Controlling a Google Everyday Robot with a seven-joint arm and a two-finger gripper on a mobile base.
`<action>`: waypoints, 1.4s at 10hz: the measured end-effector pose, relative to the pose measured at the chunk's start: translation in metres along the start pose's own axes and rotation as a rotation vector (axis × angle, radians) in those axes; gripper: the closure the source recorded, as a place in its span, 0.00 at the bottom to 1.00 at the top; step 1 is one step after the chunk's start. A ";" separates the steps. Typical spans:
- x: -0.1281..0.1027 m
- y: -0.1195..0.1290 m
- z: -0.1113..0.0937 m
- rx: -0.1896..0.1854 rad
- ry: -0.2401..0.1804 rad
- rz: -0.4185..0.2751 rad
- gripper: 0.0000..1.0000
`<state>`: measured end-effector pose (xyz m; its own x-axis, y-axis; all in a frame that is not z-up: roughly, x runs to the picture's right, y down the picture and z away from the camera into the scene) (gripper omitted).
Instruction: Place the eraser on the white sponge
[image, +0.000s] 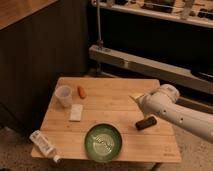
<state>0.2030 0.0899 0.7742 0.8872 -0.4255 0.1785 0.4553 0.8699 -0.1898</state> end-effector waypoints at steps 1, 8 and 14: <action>0.010 0.010 0.003 -0.035 -0.008 0.040 0.20; 0.035 0.064 0.036 -0.118 -0.105 0.172 0.20; 0.041 0.077 0.082 -0.131 -0.148 0.176 0.20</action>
<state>0.2687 0.1598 0.8461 0.9373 -0.2213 0.2692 0.3096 0.8833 -0.3521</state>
